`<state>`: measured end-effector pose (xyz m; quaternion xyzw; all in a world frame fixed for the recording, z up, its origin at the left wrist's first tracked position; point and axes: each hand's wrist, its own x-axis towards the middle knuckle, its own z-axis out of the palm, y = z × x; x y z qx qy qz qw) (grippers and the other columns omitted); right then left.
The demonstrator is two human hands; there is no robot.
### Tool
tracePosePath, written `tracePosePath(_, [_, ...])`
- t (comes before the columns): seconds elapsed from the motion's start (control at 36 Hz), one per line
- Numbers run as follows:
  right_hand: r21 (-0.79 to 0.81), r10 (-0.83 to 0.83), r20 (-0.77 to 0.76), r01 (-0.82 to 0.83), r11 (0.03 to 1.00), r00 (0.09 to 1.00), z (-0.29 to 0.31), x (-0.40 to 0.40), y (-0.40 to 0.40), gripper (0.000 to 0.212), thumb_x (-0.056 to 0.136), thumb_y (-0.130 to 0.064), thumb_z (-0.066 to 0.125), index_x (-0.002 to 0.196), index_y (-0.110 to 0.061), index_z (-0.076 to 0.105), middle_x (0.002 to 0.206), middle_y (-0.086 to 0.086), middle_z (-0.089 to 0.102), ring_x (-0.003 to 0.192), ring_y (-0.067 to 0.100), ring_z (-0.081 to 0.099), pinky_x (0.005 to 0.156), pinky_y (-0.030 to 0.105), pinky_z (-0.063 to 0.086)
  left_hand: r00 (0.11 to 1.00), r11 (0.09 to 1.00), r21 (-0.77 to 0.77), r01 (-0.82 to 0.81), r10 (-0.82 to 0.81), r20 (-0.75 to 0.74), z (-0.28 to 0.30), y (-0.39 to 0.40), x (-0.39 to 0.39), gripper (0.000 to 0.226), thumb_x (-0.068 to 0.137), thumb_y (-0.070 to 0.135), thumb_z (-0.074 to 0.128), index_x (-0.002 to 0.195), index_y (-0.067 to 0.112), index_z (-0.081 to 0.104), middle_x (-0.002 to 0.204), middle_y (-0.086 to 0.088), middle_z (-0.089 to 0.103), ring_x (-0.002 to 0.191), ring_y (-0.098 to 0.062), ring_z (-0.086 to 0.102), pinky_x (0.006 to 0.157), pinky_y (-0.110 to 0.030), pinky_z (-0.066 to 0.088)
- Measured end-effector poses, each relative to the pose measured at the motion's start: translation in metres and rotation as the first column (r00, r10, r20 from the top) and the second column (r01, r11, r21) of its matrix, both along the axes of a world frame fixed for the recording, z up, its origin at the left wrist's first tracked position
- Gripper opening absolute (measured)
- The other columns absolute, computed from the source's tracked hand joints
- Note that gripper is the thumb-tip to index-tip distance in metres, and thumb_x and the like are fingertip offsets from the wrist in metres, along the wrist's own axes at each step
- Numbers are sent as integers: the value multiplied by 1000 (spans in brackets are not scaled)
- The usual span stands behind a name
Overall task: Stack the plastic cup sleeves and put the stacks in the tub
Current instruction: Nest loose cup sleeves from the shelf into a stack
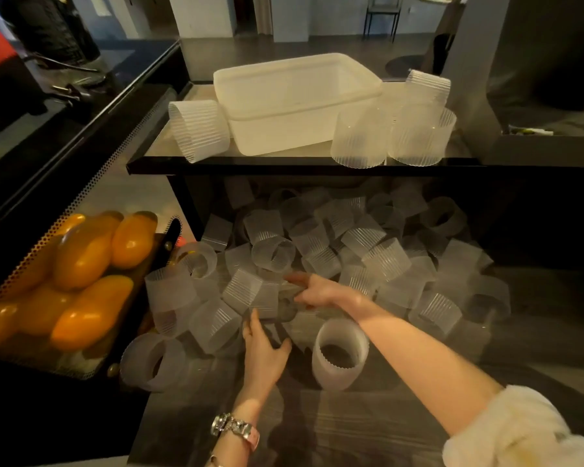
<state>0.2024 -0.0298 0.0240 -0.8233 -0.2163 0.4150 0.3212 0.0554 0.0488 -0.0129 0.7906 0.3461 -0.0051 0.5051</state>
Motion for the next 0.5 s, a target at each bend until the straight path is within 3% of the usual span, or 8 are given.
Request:
tracePosePath(0.08, [-15,11,-13,-11,1000,1000,-1,-1,7,68,85,-2,50,143,-32,30,146,2,37,112,18,52,68,17,47,1000,1000,-21,-7,7,22,0,2,1,92,82,15,69,149,19,6,156,-7,6,142,-22,15,112,-36,23])
tracePosePath(0.14, [-23,20,-8,-20,1000,1000,-1,-1,10,69,85,0,49,143,-32,30,147,2,35,125,22,45,84,26,50,999,999,-43,-4,6,51,1,4,2,89,81,13,69,148,17,10,155,-7,12,142,-21,18,114,-38,24])
tracePosePath(0.19, [-5,27,-17,-27,1000,999,-1,-2,11,68,85,2,49,143,-27,31,147,2,36,132,23,39,101,35,44,998,999,-43,-3,6,62,1,5,2,87,81,12,68,148,16,14,154,-7,17,141,-21,21,114,-41,26])
tracePosePath(0.25, [26,20,-33,-19,999,999,-1,-1,10,67,84,5,51,143,-21,31,146,3,38,133,21,38,107,36,39,997,1000,-26,8,-6,75,0,6,3,85,81,11,69,148,16,16,154,-7,18,140,-21,23,114,-40,27])
tracePosePath(0.39, [40,15,54,-17,999,998,-2,-4,2,71,81,-2,63,143,-21,32,145,4,38,131,21,40,102,26,38,995,998,-51,34,-29,95,-1,2,3,88,82,14,68,149,23,12,152,-6,13,136,-23,30,108,-33,30])
tracePosePath(0.5, [69,3,85,-9,998,996,-3,-4,-9,64,81,-5,64,138,-16,38,139,5,44,127,18,43,92,18,37,994,998,-60,31,-25,104,-1,0,4,87,82,13,67,149,27,13,145,-8,21,122,-24,46,105,-41,40])
